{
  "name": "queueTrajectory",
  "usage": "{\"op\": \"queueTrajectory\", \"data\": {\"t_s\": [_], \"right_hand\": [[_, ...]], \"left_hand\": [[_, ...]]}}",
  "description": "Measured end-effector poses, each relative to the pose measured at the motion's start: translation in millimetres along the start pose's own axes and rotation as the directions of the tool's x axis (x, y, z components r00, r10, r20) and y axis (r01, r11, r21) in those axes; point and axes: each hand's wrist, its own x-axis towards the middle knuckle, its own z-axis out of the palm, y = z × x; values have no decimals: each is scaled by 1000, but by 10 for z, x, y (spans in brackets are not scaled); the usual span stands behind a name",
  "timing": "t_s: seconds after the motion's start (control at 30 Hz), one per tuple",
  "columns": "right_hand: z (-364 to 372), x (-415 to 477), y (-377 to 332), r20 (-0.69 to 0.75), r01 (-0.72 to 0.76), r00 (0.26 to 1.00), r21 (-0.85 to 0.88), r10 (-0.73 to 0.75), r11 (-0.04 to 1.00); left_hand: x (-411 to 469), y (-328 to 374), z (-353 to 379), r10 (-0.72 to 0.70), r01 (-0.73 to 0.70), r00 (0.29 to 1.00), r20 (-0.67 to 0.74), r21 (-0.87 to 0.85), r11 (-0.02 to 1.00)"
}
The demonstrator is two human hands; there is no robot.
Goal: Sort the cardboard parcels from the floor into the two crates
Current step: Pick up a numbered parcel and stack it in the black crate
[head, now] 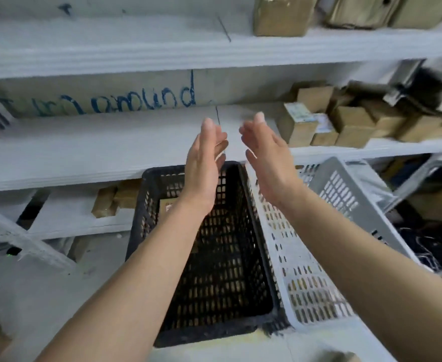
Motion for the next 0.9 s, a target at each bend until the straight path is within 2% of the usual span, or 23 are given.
{"op": "queueTrajectory", "data": {"t_s": [0.07,0.13,0.27,0.4,0.57,0.73,0.8,0.9], "right_hand": [[-184,-198,-228,-95,98,991,14,-96,995],[-346,-437,-418,-196,193,962,-15,-192,981],[-555,-983,-605,-371,276,883,-86,-288,957],[-754,-1621,-580,-547,284,774,-151,-319,947],[-1093,-2637,-510,-776,209,552,-226,-306,951],[-1446,-3693,-383,-896,132,330,-267,-296,955],[-1556,-4058,-317,-926,99,254,-262,-279,960],[-1711,-4617,-178,-958,91,189,-203,-217,975]], "left_hand": [[-123,185,233,63,-54,983,172,-56,997],[-263,348,415,125,-97,936,329,-98,990],[-606,576,594,216,-160,793,570,-147,976],[-1040,508,733,194,-154,628,754,-123,980],[-1840,318,1057,71,5,431,900,-81,997],[-2752,98,1335,4,103,218,976,-27,994],[-3082,13,1419,-9,106,158,987,-8,994],[-3587,-121,1548,-28,109,97,995,17,994]]}}
